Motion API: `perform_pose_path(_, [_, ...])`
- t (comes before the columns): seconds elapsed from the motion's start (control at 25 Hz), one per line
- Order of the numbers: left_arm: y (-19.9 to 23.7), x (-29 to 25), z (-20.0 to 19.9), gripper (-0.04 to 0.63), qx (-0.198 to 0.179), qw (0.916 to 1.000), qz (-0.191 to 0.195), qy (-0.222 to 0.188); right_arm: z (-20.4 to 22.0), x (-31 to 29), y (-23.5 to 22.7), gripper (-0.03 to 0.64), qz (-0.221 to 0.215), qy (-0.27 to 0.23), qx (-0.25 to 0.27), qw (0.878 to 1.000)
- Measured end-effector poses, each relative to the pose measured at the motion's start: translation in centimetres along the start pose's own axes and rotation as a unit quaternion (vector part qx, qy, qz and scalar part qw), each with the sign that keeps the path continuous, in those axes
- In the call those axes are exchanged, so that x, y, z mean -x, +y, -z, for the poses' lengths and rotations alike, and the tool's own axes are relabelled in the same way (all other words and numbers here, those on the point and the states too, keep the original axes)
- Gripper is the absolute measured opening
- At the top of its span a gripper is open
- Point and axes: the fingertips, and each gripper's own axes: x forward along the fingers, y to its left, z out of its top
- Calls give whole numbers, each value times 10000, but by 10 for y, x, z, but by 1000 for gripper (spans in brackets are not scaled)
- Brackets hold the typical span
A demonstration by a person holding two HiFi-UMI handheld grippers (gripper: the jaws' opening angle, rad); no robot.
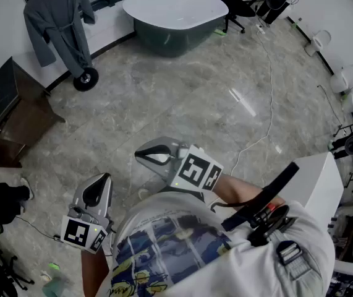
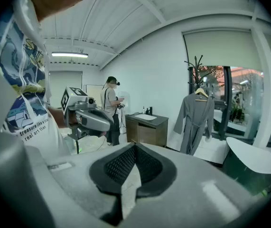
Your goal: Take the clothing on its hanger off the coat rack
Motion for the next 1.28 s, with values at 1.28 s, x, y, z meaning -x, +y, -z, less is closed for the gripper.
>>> perform_pose_path(1.28, [259, -163, -66, 65, 62, 9938, -1109, -37, -23, -121, -270, 72, -349, -477, -43, 9982])
